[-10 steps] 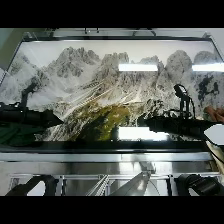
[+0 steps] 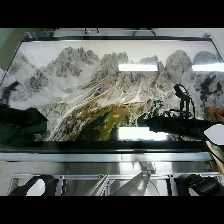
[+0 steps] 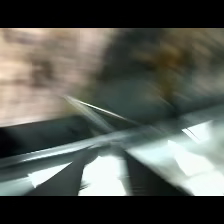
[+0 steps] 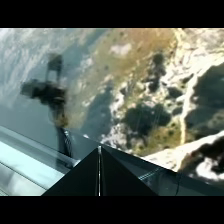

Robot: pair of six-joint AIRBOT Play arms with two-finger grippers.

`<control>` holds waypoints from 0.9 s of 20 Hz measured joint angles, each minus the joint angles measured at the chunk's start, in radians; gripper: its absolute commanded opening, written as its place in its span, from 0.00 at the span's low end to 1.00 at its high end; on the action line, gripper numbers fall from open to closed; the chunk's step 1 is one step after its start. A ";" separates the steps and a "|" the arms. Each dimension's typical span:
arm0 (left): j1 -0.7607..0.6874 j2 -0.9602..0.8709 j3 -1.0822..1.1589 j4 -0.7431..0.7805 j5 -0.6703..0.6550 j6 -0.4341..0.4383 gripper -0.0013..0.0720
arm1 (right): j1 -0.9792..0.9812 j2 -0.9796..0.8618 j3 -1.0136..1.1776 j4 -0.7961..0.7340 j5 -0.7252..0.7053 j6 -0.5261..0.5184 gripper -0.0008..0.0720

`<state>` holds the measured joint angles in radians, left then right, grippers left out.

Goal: Fold the shirts.

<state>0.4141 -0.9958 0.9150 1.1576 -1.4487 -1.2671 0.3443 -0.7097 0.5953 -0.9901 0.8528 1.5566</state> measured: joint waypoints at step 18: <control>0.859 -0.386 0.051 -0.070 0.196 0.106 0.97 | 0.000 -0.001 0.000 0.000 0.000 0.000 0.04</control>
<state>1.2728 -1.3819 0.9661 1.0878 -1.2522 -1.1610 0.3447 -0.7105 0.5953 -0.9901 0.8528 1.5566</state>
